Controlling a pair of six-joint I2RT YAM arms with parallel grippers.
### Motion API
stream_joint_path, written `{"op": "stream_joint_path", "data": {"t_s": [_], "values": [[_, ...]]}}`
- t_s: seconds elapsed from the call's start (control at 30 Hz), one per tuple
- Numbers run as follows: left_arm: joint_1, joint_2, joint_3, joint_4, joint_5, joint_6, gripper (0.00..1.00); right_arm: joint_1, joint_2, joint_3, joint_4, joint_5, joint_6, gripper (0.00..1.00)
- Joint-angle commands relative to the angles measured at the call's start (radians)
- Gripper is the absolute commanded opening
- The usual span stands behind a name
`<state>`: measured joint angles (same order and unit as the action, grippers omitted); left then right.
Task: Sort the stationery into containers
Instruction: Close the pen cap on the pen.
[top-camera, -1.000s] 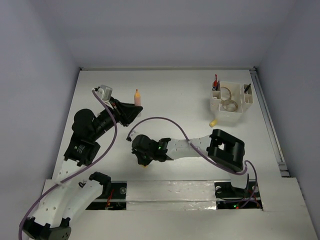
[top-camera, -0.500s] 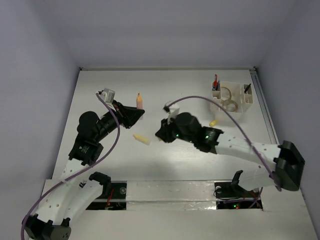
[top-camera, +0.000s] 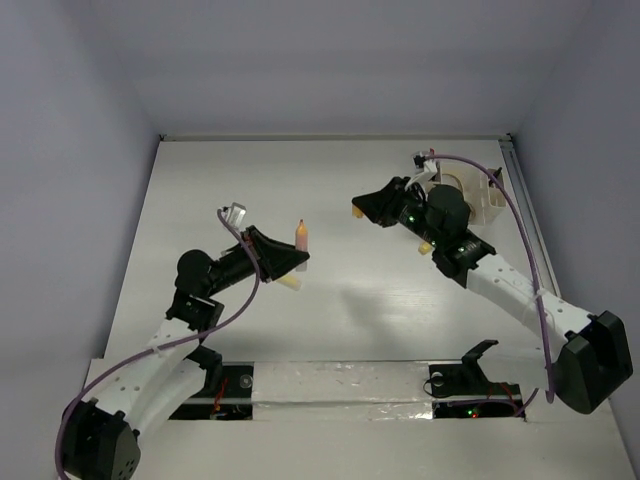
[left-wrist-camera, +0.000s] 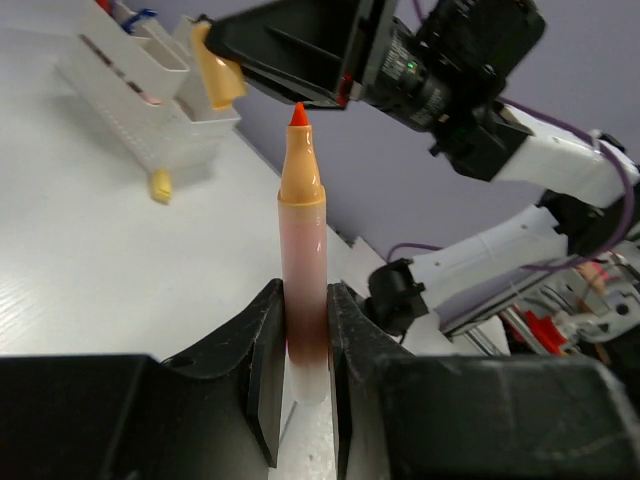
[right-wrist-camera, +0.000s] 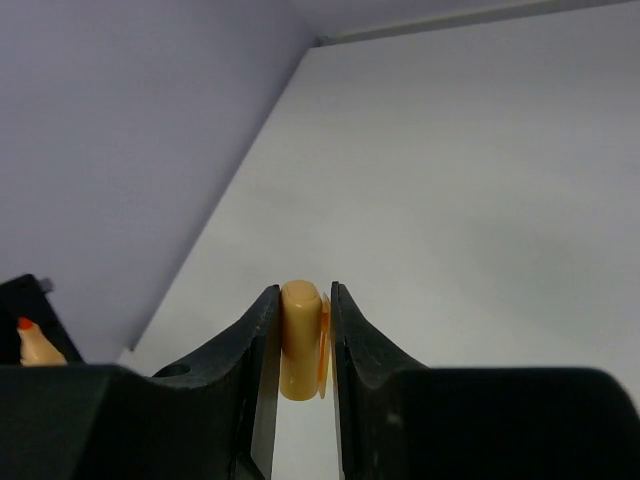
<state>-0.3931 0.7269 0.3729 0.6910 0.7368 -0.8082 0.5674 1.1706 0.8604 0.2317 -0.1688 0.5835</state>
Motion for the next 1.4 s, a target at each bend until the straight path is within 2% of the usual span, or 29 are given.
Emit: {"op": "stream_joint_path", "data": {"t_s": [0.0, 0.13, 0.33, 0.53, 0.9, 1.37], "values": [[-0.059, 0.019, -0.02, 0.251, 0.072, -0.082, 0.0, 0.008, 0.024, 0.02, 0.254, -0.113, 0.162, 0.0], [-0.147, 0.061, -0.029, 0.3, 0.013, -0.085, 0.0, 0.008, 0.078, 0.008, 0.45, -0.181, 0.297, 0.0], [-0.19, 0.167, -0.026, 0.478, -0.017, -0.169, 0.0, 0.008, 0.123, -0.027, 0.714, -0.242, 0.417, 0.0], [-0.19, 0.218, -0.009, 0.521, -0.066, -0.218, 0.0, 0.017, 0.098, -0.066, 0.813, -0.242, 0.418, 0.0], [-0.21, 0.285, 0.057, 0.51, -0.065, -0.22, 0.0, 0.06, 0.109, -0.069, 0.821, -0.225, 0.369, 0.0], [-0.219, 0.282, 0.072, 0.484, -0.059, -0.194, 0.0, 0.094, 0.118, -0.052, 0.765, -0.189, 0.309, 0.0]]}}
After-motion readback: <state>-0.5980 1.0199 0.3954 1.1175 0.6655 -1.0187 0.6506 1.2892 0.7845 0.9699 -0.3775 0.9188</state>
